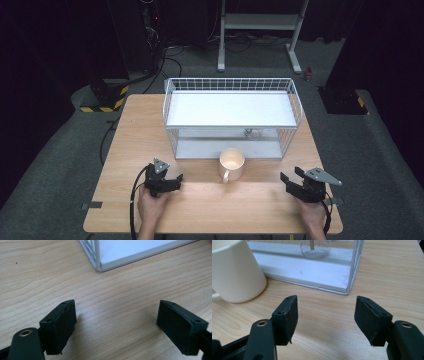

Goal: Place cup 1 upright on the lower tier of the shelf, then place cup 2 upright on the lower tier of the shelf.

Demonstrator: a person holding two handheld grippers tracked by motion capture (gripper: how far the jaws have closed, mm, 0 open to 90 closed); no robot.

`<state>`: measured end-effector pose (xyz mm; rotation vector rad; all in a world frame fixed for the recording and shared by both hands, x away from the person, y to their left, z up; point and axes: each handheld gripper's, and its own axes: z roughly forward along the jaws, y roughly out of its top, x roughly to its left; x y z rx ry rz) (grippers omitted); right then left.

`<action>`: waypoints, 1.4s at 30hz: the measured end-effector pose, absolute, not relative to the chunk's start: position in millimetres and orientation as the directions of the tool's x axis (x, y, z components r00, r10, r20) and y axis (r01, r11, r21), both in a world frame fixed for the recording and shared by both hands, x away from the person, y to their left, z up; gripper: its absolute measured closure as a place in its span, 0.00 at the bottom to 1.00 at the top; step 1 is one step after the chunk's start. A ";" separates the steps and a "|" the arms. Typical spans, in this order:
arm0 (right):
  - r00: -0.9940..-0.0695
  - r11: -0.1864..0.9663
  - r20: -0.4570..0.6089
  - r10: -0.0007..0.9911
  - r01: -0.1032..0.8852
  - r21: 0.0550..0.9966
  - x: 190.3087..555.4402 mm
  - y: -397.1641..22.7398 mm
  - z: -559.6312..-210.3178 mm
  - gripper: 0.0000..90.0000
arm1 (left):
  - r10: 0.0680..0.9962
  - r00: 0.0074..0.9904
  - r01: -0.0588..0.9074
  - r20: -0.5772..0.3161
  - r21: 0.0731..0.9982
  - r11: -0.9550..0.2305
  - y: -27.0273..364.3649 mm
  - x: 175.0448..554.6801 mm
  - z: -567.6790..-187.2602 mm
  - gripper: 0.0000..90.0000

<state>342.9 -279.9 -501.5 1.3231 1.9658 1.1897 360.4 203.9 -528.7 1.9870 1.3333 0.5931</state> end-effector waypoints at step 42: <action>-0.392 0.280 -0.011 0.920 0.637 0.718 376.4 -265.8 -523.2 0.27 | 0.923 0.383 0.628 -0.021 0.739 -0.244 195.5 350.3 -519.7 0.17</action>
